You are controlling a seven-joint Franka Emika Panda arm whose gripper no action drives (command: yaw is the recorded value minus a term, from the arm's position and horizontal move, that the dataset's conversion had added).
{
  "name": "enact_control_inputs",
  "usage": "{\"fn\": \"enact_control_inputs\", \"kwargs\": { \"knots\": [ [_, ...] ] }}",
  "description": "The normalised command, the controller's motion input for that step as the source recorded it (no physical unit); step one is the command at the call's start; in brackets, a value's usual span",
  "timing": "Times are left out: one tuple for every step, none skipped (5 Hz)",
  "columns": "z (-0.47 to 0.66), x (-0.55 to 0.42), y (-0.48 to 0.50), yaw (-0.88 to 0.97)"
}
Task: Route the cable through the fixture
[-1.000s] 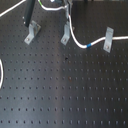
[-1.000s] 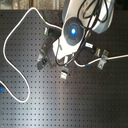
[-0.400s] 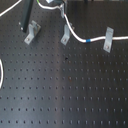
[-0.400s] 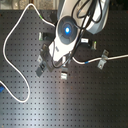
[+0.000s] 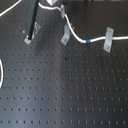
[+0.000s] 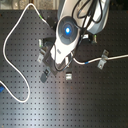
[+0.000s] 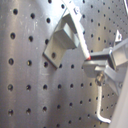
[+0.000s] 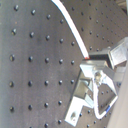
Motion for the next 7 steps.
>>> {"fn": "enact_control_inputs", "kwargs": {
  "knots": [
    [0.17, 0.087, 0.276, -0.41],
    [0.13, 0.046, 0.296, -0.41],
    [0.09, -0.023, 0.165, -0.48],
    [0.06, -0.113, 0.119, -0.38],
    [0.05, 0.02, 0.057, -0.25],
    [0.09, 0.011, 0.178, -0.59],
    [0.1, -0.009, 0.331, -0.62]
  ]
}}
